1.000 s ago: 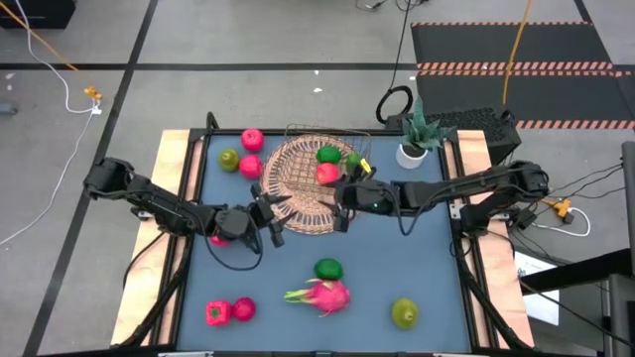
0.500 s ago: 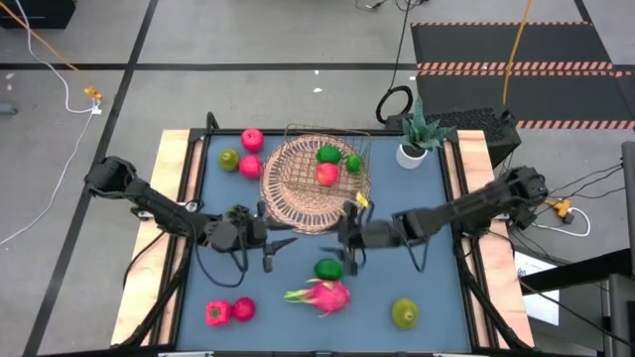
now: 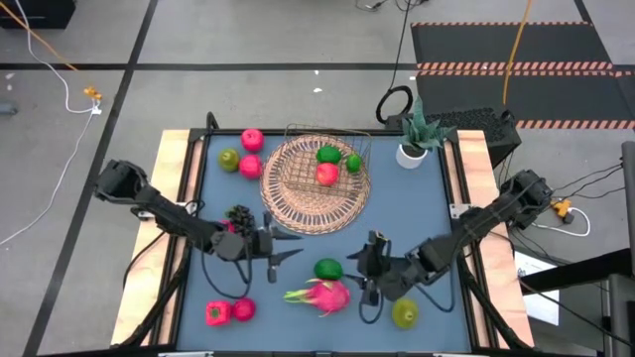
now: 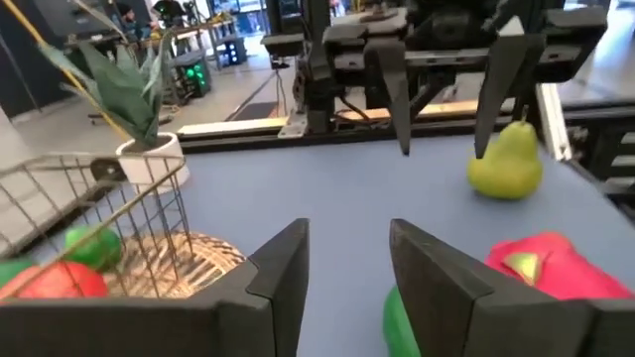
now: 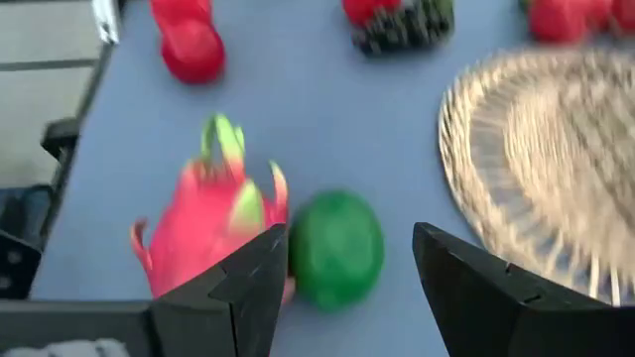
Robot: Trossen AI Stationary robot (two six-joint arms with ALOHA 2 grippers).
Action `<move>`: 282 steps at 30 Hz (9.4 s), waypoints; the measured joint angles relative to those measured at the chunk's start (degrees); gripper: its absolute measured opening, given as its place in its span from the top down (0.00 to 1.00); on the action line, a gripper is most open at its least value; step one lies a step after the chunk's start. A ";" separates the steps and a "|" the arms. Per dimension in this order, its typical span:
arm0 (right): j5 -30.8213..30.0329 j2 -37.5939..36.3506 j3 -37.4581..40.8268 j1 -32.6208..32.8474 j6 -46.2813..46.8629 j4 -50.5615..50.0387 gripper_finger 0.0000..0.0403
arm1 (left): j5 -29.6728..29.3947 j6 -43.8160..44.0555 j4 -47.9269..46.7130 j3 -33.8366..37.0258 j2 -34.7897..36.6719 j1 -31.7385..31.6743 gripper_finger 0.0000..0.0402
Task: Build produce basket
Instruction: Put the lime into the gold wire basket, then put the dragonfruit into the gold wire basket
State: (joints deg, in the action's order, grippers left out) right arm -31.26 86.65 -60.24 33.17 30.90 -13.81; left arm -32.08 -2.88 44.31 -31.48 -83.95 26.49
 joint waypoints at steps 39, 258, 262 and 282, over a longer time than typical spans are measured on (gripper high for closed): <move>11.12 -1.55 20.52 -10.98 -10.56 35.89 0.47 | 11.50 10.35 -26.91 -9.08 -6.12 -4.38 0.46; 10.43 -6.25 -4.51 -24.87 -47.69 23.55 0.46 | 4.03 22.41 -32.03 -9.47 -2.81 -6.00 0.46; 12.93 -5.07 -11.39 -36.02 -48.85 17.94 0.46 | 3.70 23.75 -32.22 -9.47 -2.84 -6.00 0.46; 36.12 5.75 -15.39 -61.79 -50.44 -11.71 0.44 | 3.48 28.02 -37.07 -9.47 -2.84 -5.63 0.46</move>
State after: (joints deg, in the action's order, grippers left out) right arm 4.86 92.40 -75.64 -28.62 -19.54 -25.52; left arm -28.60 25.14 7.25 -40.95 -86.78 20.86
